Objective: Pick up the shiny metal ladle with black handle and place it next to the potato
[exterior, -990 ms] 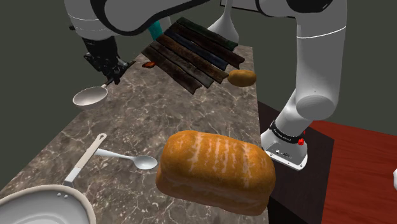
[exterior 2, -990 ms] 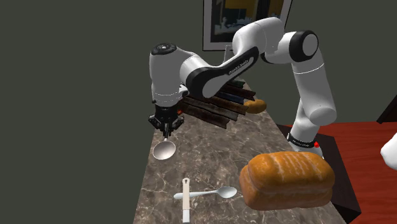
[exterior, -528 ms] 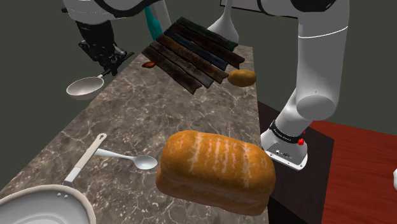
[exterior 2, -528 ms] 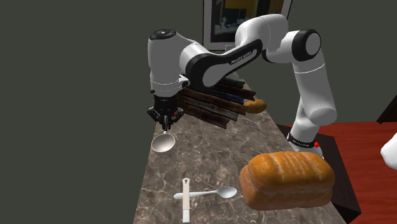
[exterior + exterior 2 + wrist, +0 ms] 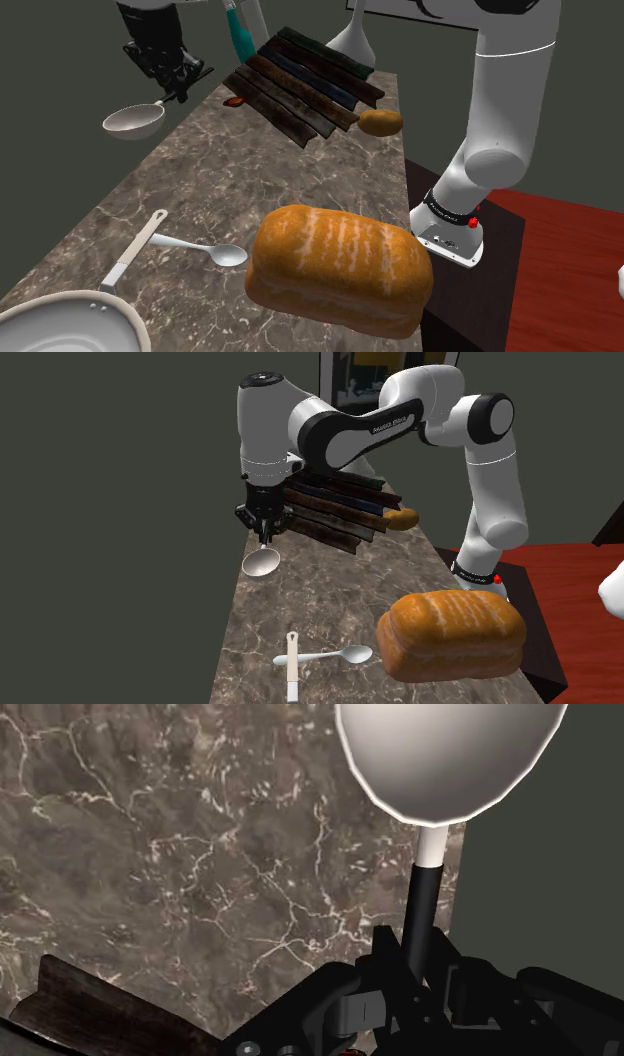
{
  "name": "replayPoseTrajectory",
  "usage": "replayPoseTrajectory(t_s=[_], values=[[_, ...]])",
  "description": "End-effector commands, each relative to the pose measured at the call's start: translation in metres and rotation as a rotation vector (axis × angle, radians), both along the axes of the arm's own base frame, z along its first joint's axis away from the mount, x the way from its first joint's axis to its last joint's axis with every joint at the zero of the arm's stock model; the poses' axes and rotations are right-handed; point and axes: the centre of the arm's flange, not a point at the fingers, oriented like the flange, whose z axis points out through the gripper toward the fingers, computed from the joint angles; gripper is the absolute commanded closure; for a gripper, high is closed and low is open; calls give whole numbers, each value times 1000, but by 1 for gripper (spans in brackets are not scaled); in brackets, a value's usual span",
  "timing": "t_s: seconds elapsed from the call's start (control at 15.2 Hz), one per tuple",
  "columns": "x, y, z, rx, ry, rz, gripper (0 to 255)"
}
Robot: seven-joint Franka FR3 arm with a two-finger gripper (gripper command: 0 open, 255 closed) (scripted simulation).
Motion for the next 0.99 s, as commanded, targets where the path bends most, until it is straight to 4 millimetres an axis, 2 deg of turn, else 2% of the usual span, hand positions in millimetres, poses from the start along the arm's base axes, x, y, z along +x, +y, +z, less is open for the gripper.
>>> replayPoseTrajectory(t_s=[0.0, 0.92], values=[[-18, -16, 0, 0, 0, -1, 255], [-150, -145, 1, 0, 0, -1, 255]])
